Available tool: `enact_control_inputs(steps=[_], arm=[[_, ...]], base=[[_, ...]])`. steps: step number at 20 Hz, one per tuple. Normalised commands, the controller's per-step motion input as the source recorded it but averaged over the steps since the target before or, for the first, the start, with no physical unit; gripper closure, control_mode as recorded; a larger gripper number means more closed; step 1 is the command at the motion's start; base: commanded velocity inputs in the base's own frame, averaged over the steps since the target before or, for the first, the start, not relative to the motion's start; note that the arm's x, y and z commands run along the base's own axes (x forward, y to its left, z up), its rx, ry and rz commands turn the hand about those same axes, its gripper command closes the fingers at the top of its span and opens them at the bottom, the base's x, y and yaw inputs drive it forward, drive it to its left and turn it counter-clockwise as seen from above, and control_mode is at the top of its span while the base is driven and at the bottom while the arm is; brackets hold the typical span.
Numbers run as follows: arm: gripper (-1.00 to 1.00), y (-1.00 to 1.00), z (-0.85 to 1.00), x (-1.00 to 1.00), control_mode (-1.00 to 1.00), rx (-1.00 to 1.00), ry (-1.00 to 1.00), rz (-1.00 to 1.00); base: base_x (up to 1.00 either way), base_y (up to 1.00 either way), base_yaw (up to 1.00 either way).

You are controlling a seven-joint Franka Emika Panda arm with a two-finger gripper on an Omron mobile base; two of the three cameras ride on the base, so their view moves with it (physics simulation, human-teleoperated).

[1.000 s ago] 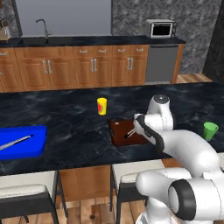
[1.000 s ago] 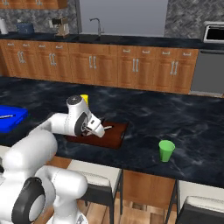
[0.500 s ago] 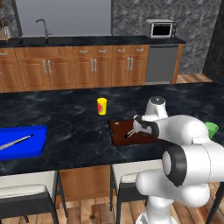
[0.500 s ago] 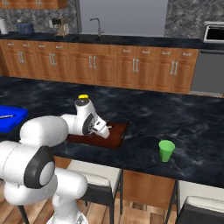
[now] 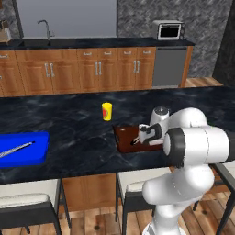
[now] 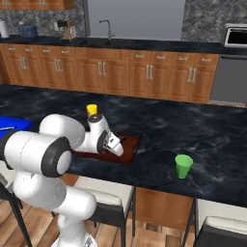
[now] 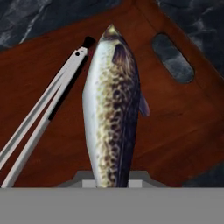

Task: Gather the cucumber and onion from the fridge and place them on a tray on the dining counter. Then gather the fish and chicken drumstick from the fridge and place them on the other tray.

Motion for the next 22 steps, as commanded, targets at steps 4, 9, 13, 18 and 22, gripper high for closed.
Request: enact_control_inputs(steps=[4,9,13,18,22], arm=[[1.0,-0.04,-0.26,0.16,-1.0,0.01,0.0,-0.02],[1.0,-0.04,-0.2,0.13,-1.0,0.05,0.0,0.0],[1.0,-0.03,-0.19,0.13,-1.0,0.05,0.0,0.0],[1.0,-0.01,-0.17,0.13,-1.0,0.04,0.0,0.0],[-1.0,0.0,-0.2,0.09,-1.0,0.02,0.0,0.0]], base=[[0.0,0.0,0.0],[0.0,0.0,0.0],[0.0,0.0,0.0],[0.0,0.0,0.0],[0.0,0.0,0.0]])
